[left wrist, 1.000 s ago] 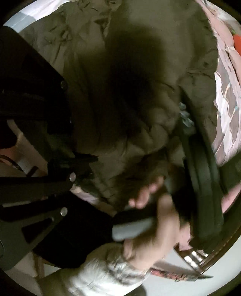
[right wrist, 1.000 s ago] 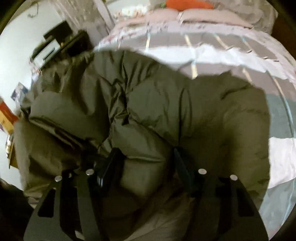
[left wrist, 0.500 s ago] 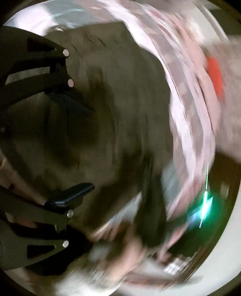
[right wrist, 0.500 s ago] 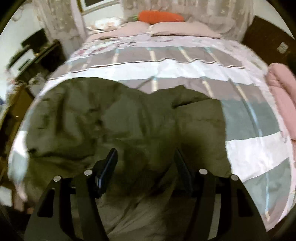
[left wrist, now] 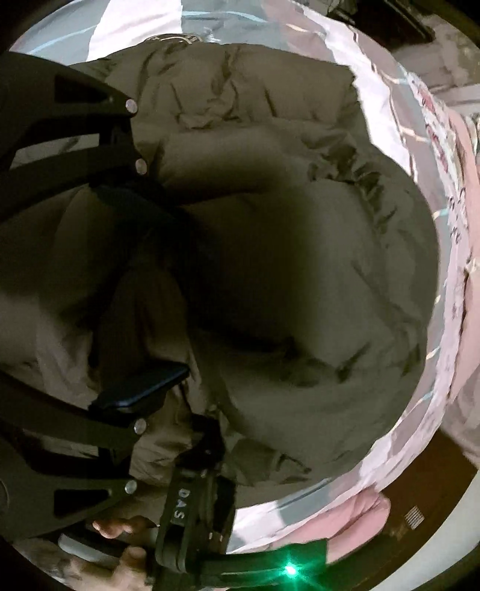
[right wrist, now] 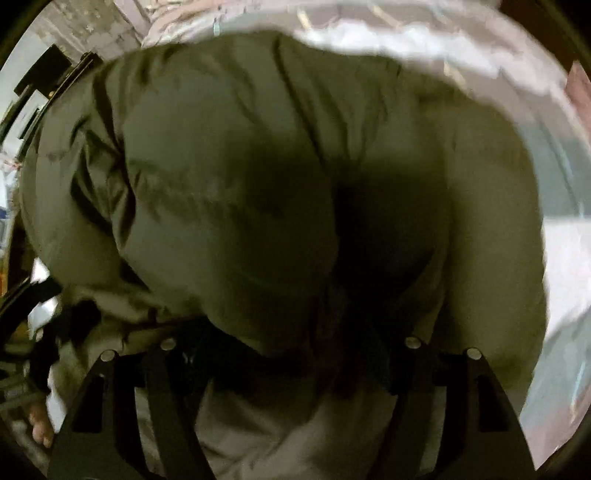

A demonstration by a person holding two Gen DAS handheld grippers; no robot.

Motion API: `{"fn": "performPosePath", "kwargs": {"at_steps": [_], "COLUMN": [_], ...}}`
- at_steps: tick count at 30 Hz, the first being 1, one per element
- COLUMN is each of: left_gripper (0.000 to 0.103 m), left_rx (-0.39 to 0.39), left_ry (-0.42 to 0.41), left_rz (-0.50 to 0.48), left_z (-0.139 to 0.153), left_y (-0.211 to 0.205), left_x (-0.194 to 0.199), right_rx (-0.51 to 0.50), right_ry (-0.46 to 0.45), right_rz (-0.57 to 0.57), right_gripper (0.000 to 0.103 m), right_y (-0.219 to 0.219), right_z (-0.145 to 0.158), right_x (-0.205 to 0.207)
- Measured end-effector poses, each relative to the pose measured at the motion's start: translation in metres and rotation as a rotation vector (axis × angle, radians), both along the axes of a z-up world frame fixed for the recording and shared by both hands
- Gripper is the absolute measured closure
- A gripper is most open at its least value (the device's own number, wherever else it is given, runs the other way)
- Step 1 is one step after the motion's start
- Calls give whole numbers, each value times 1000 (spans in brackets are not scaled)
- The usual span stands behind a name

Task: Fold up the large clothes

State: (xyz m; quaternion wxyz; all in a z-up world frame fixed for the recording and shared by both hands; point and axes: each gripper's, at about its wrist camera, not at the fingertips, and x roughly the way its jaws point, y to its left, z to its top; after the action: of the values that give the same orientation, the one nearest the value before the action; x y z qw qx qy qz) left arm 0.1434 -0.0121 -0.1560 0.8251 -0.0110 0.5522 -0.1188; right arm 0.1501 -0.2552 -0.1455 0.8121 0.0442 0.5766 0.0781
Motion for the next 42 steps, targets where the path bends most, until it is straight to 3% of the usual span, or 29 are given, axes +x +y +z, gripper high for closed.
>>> {"fn": "performPosePath", "kwargs": {"at_steps": [5, 9, 12, 16, 19, 21, 28, 32, 37, 42], "left_gripper": [25, 24, 23, 8, 5, 4, 4, 4, 4, 4], "left_rx": [13, 2, -27, 49, 66, 88, 218, 285, 322, 380], "left_ry": [-94, -88, -97, -238, -305, -314, -329, -346, -353, -290], "left_rz": [79, 117, 111, 88, 80, 74, 25, -5, -28, -24], "left_z": [5, 5, 21, 57, 75, 76, 62, 55, 53, 35], "left_y": [-4, 3, 6, 11, 14, 13, -3, -11, -15, -12], "left_x": [34, 45, 35, -2, -18, -22, -19, -21, -23, -14], "right_rx": [-91, -63, -42, -43, -5, 33, -64, -66, -134, -156], "right_ry": [-196, -146, -170, -235, -205, -186, -108, -55, -63, -52], "right_rz": [-3, -34, -43, -41, -55, -43, 16, 8, 11, 2], "right_gripper": [33, 29, 29, 24, 17, 17, 17, 17, 2, 1], "right_y": [11, 10, 0, -2, -6, -6, 17, 20, 30, 36], "right_z": [18, 14, 38, 79, 88, 85, 38, 9, -21, -13], "right_x": [34, 39, 32, -4, -26, -35, -35, -22, -15, -19]}}
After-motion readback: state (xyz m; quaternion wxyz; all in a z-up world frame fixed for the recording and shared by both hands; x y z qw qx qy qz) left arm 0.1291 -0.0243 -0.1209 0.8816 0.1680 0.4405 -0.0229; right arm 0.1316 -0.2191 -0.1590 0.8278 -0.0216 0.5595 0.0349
